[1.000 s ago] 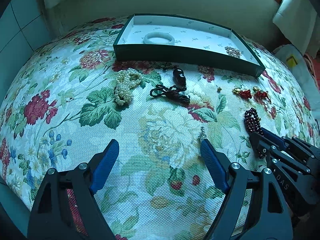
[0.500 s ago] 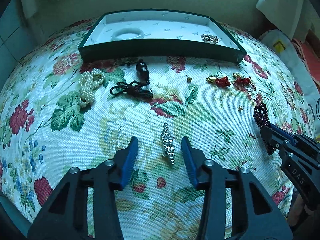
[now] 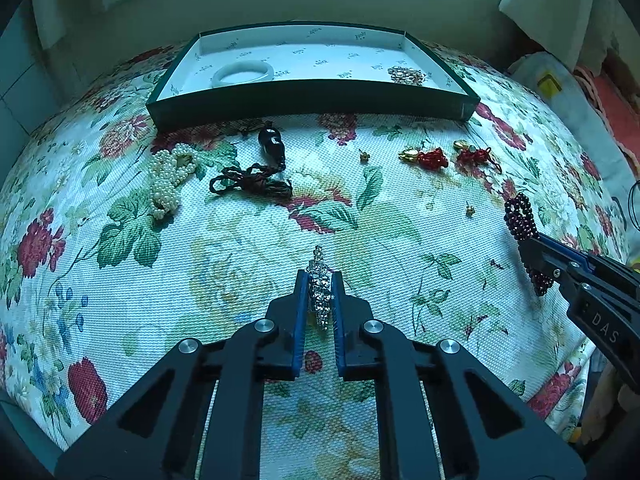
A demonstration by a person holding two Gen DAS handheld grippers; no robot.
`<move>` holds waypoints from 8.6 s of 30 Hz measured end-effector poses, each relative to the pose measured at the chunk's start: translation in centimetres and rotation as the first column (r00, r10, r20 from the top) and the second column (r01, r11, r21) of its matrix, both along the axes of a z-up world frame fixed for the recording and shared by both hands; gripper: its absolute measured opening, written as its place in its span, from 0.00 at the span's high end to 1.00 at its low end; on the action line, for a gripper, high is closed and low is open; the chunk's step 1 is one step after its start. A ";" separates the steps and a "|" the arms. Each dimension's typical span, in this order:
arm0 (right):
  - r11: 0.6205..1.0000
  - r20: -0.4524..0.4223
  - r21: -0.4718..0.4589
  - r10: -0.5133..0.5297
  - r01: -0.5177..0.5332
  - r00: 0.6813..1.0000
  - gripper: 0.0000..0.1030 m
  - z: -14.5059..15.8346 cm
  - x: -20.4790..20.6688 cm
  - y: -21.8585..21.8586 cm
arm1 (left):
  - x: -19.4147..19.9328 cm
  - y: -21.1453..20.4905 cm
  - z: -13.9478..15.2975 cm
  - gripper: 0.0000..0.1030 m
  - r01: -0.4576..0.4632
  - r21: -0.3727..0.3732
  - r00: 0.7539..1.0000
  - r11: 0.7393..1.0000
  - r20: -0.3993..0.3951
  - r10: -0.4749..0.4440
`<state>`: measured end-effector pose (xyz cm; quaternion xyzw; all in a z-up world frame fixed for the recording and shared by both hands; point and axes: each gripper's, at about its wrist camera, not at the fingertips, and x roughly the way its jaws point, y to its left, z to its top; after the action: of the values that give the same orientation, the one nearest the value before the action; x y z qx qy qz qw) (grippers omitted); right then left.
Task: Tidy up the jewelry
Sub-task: 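Close left gripper on the rhinestone pin while right gripper grasps the bead strand, then carry the pin into the tray and open left gripper while right gripper releases the beads there, then move left gripper to the pearl cluster while right gripper approaches a small gold stud, then close left gripper on the pearl cluster while right gripper pinches the gold stud, then carry the pearl cluster over the tray and lower it while right gripper brings the stud, then open left gripper to drop the pearl cluster in the tray while right gripper releases the stud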
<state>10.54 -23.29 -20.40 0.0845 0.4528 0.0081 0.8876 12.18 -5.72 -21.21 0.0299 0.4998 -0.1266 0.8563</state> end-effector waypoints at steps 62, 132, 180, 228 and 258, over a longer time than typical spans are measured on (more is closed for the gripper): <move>0.994 0.031 0.042 0.102 -0.103 0.994 0.84 -0.3 22.6 3.1 | 21.6 -3.2 -0.5 0.69 0.000 0.028 0.996 1.000 0.085 -0.003; 0.999 -0.042 -0.008 0.042 -0.043 0.998 0.84 -0.6 5.4 2.6 | 3.3 7.9 1.5 0.36 -0.207 -0.033 0.978 0.978 0.013 0.208; 0.997 -0.003 0.011 0.073 -0.072 0.997 0.92 0.2 5.9 2.7 | 7.2 8.6 0.2 0.85 -0.170 -0.005 0.984 0.985 0.052 0.170; 0.994 0.198 -0.064 0.096 -0.085 0.976 0.92 5.9 23.3 2.1 | 23.2 1.0 5.8 0.85 -0.085 -0.057 0.973 0.995 0.208 0.095; 0.997 0.080 -0.065 0.055 -0.050 0.995 0.54 1.8 28.9 0.9 | 28.1 -0.1 1.3 0.56 -0.118 0.004 0.988 0.993 0.096 0.118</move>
<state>39.45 -22.41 -18.61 0.0440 0.4183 0.0206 0.9070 40.25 -5.84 -19.90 0.0103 0.4595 -0.0718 0.8852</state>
